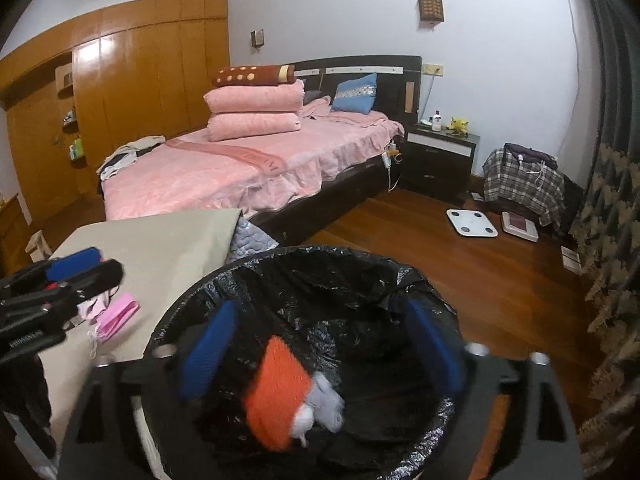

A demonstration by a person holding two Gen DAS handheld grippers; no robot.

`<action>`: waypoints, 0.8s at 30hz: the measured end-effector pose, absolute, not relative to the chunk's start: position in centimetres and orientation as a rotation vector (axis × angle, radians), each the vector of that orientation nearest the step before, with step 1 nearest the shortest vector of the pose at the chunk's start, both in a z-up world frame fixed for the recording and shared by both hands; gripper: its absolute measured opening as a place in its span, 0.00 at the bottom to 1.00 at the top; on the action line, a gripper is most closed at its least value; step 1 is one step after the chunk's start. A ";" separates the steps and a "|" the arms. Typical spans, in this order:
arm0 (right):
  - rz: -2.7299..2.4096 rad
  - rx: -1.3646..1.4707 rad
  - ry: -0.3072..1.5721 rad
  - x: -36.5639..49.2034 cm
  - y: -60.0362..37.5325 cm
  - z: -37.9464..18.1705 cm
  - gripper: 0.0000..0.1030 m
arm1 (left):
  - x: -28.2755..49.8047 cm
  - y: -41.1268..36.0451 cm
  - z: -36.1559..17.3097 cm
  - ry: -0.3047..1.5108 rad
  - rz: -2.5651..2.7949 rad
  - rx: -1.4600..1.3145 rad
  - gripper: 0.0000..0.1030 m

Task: Collect trash
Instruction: 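Release the orange pad into the bin with the left gripper while the right gripper grasps the pink cloth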

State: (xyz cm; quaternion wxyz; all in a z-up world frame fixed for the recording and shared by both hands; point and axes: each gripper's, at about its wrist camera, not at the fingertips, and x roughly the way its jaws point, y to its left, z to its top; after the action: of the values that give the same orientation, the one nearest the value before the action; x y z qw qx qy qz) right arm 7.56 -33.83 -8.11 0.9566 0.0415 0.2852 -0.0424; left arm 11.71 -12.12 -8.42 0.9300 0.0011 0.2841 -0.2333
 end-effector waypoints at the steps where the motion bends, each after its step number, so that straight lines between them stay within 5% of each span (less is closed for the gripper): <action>1: -0.083 0.083 0.568 7.4 -33.6 -7.9 0.94 | 11.6 -11.4 -8.3 0.576 -0.458 0.001 0.75; 7: -0.031 0.105 0.549 8.1 -31.6 -7.1 0.94 | 10.5 -6.8 -7.3 0.548 -0.340 -0.001 0.87; 24: 0.259 0.065 0.555 12.4 -18.0 -8.1 0.94 | 8.6 6.0 -7.0 0.533 -0.027 -0.007 0.87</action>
State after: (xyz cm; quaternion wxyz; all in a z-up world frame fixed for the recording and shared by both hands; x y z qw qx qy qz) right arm 12.36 -17.96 -8.06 0.9530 0.0319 0.2730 0.1274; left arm 8.57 5.98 -7.00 0.9646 -0.0035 0.2633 -0.0133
